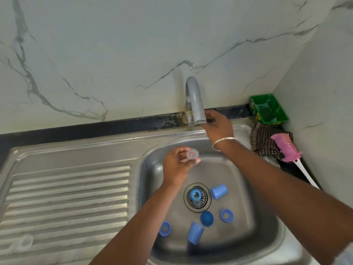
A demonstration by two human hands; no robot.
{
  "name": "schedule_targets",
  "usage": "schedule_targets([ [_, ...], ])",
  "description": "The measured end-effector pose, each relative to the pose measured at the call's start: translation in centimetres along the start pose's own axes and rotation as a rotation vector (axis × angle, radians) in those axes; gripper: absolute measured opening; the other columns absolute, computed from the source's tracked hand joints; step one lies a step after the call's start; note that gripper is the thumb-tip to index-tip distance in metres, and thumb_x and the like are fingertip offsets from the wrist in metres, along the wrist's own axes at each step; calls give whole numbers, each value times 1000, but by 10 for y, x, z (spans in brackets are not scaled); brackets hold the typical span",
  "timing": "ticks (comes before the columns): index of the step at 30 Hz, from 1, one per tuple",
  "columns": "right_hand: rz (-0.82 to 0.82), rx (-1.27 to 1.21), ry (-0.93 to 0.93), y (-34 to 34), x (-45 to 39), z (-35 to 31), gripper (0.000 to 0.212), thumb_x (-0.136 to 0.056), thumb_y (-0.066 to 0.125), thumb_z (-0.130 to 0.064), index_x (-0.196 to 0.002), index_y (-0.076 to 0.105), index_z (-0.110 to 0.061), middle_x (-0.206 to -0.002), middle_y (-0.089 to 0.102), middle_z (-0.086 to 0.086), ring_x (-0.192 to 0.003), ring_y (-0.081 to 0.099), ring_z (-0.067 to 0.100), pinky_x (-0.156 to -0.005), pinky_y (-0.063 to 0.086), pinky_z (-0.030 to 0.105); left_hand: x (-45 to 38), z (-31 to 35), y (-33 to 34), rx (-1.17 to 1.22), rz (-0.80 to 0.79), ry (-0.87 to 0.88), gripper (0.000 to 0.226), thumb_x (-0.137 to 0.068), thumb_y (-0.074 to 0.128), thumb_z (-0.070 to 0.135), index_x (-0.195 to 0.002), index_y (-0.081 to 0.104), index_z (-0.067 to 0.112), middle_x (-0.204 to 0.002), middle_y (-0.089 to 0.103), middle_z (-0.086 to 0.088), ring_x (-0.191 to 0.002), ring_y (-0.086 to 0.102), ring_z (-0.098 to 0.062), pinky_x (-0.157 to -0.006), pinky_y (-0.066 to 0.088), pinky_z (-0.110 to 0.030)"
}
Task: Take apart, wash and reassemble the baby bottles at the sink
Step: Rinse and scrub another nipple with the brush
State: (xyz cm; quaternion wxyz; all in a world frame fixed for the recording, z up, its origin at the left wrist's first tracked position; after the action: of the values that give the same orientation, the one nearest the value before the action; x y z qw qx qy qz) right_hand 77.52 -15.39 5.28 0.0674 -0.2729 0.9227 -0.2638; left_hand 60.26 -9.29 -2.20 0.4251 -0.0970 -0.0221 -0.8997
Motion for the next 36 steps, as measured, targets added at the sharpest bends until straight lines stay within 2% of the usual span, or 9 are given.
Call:
schedule_targets([
  [3,-77,92,-65,4,-11,-15,26,-89,66,-22,-115,71,-19,-101,69,-11,-85,57,3,-84,43,17,-6,8,6,42,0,16,37,-66,88,0,-86,67,21,-86,76,0,-82,70,-13,-65,51,-28],
  [9,-184,170,-120,12,-22,-21,6,-92,65,-15,-93,70,-17,-65,48,-22,-60,45,-6,-74,36,17,-11,8,12,65,-5,27,36,-66,87,-4,-88,66,16,-86,74,-3,-78,68,-12,-62,50,-25],
  [16,-207,200,-152,13,-24,-28,18,-92,67,-15,-104,74,-4,-87,67,1,-64,54,2,-68,37,5,-6,9,15,74,-14,21,37,-67,86,-5,-88,64,17,-88,74,-6,-77,67,-11,-58,48,-19],
  [19,-230,265,-168,15,-23,-34,15,-94,65,-17,-95,74,-4,-78,66,11,-71,61,23,-72,46,22,-4,13,18,72,-20,30,36,-68,85,-6,-87,65,17,-88,74,-4,-76,68,-8,-57,49,-18],
  [21,-239,273,-163,15,-22,-36,16,-95,63,-17,-96,72,-3,-75,59,8,-71,55,19,-74,47,26,-3,14,19,71,-29,35,36,-68,85,-7,-88,65,16,-87,74,-2,-75,68,-6,-57,49,-17],
  [27,-233,313,-160,18,-22,-36,19,-95,64,-22,-85,72,-8,-68,62,11,-60,49,12,-49,32,7,-3,14,15,49,-17,45,36,-67,86,-6,-90,66,14,-91,75,-4,-81,70,-9,-59,50,-19],
  [29,-236,336,-157,18,-21,-37,21,-95,63,-25,-90,73,-6,-63,55,0,-63,52,13,-52,31,5,-4,15,15,39,-13,54,37,-67,86,-6,-90,66,15,-91,76,-2,-83,71,-11,-62,53,-22],
  [33,-271,359,-143,17,-18,-40,20,-96,61,-23,-95,69,-5,-67,52,0,-74,54,18,-70,38,21,-4,16,17,37,-11,41,39,-66,86,-7,-90,65,16,-86,75,5,-82,71,-8,-63,54,-23],
  [36,-286,376,-148,15,-17,-45,19,-96,62,-22,-80,62,-12,-76,55,5,-77,57,21,-73,44,25,-3,19,17,30,-10,46,39,-67,86,-7,-88,65,19,-83,75,9,-81,71,-5,-62,53,-21],
])
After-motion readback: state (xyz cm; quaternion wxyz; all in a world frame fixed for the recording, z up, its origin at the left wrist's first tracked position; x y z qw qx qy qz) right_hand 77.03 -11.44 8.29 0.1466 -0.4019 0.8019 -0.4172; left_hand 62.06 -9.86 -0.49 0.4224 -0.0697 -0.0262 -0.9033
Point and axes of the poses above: each hand's wrist, its own x-axis away from the middle knuckle, its own y-axis out of the palm, z = x × y, the point moved 6 cm from there along -x, towards the middle knuckle
